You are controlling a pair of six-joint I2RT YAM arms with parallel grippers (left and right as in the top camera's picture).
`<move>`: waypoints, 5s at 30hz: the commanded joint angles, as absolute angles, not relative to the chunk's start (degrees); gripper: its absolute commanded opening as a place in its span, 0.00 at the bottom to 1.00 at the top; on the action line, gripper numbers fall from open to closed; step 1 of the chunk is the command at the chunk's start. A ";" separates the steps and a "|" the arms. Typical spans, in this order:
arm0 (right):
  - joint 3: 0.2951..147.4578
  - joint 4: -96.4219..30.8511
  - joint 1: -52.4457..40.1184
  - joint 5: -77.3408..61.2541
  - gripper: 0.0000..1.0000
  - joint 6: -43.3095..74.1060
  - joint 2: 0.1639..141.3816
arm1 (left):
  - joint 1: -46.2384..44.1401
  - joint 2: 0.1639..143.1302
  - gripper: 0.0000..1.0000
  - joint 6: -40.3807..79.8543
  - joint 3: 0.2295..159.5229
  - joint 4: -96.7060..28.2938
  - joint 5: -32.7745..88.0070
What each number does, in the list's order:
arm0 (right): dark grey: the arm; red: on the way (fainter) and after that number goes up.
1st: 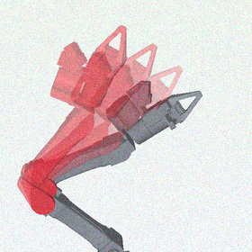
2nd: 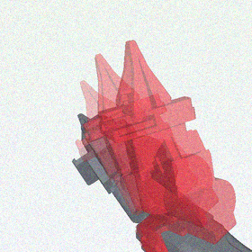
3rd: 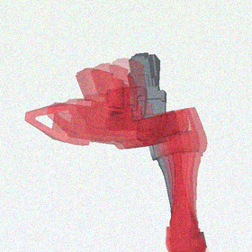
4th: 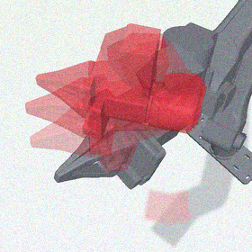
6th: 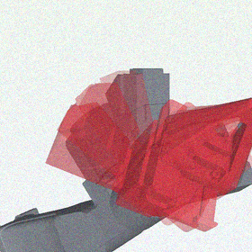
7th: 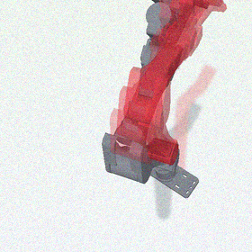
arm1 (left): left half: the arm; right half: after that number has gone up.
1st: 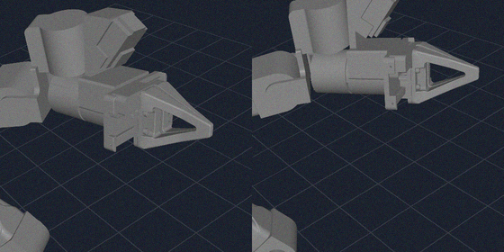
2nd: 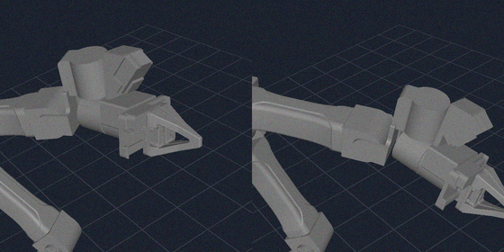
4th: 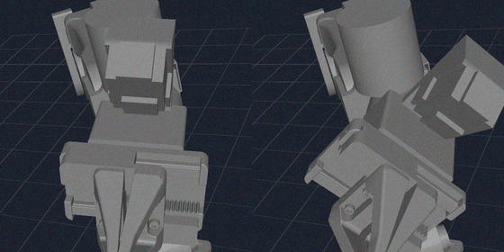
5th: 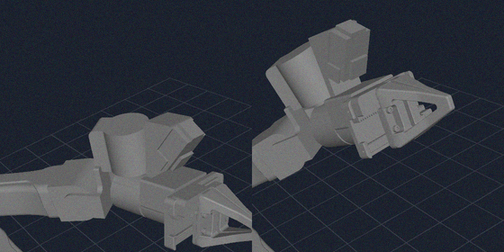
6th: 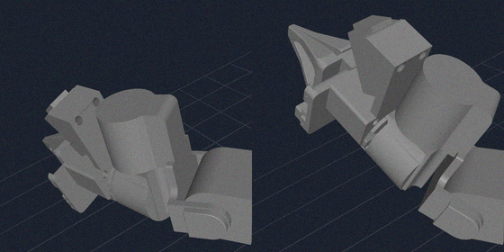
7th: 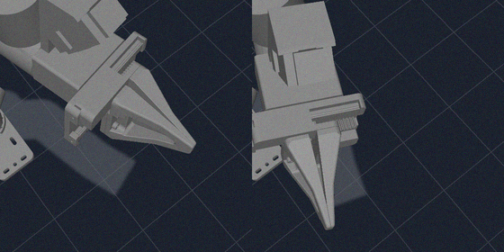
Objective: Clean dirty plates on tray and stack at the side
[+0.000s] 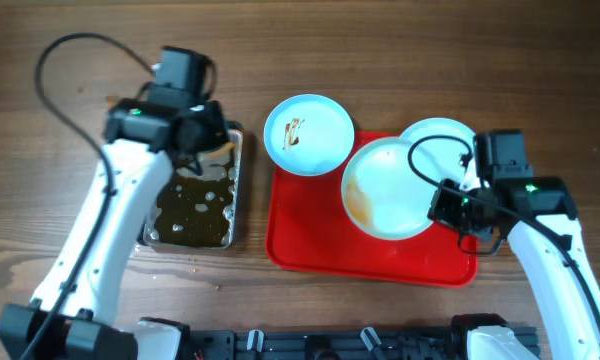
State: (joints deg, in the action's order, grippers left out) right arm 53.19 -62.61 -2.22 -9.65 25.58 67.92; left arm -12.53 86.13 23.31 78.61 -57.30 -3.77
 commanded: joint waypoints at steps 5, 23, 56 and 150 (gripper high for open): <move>59.16 -61.58 -2.46 -10.13 0.04 15.86 68.05 | -9.47 85.86 0.04 22.74 76.53 -60.27 2.11; 58.00 -63.66 -2.46 -7.31 0.04 27.57 77.91 | -9.47 85.89 0.04 21.21 76.44 -60.95 2.09; 74.15 -78.04 -21.61 37.89 0.04 35.79 78.17 | -9.47 86.26 0.04 21.02 68.25 -56.34 2.22; 76.58 -46.52 43.07 -5.85 0.43 25.65 110.26 | -9.45 87.55 0.04 19.88 67.64 -54.35 0.54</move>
